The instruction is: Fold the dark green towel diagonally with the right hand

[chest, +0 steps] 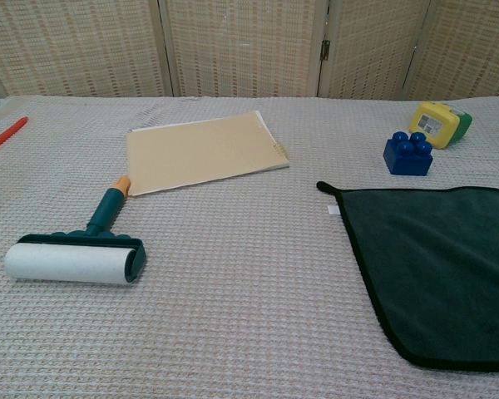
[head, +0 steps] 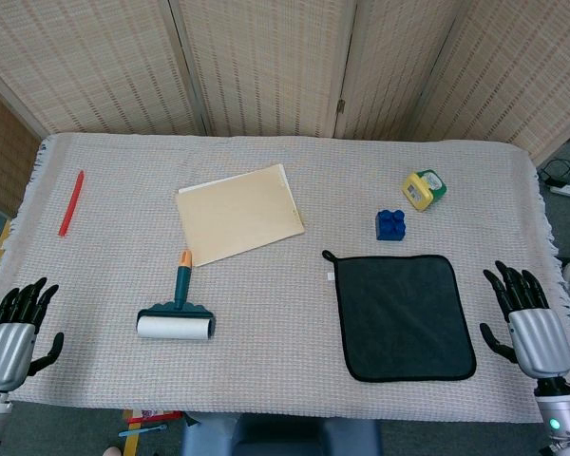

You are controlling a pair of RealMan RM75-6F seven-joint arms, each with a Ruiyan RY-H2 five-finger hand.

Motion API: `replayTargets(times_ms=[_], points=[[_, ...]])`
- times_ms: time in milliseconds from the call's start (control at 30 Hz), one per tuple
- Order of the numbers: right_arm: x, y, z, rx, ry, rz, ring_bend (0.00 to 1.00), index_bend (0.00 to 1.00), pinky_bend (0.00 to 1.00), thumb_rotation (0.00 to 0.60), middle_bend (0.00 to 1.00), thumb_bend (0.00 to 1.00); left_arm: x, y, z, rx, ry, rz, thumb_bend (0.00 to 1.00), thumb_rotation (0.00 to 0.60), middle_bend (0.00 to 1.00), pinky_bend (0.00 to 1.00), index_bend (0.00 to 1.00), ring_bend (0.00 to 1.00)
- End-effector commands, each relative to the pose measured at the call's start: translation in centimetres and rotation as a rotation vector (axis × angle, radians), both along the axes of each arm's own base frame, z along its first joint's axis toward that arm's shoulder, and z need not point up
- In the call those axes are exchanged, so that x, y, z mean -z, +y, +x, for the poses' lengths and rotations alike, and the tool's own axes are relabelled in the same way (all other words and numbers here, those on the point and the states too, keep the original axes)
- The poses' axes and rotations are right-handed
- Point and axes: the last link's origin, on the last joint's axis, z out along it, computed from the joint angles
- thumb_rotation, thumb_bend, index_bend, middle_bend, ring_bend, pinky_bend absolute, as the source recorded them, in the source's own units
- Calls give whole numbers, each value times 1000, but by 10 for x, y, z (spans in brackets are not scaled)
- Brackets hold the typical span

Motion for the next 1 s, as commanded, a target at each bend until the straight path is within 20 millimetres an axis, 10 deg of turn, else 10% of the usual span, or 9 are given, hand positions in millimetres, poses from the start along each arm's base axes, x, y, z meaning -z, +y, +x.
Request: replayTargets(times_ms=[33,367,733,1000], points=[[0,-1,0,4,4,0,0,0,0,600,0,414,0,1,0,-4,-2,-8,546,522,22,0,0,0],[8,-15,3,-10,39,80,0,0,0,600,0,414,-1,4,0,-6,-18,-1,549,522,22,0,0,0],[41,-115,55,-148,73,273,0,375,0,600,0,414,-9,5,-6,-26,-35,14,549,521,22,0,0,0],[97,-169,94,-220,135,392,2,448,0,600,0,414,-15,4,-6,-30,-56,31,549,523,22,0,0,0]])
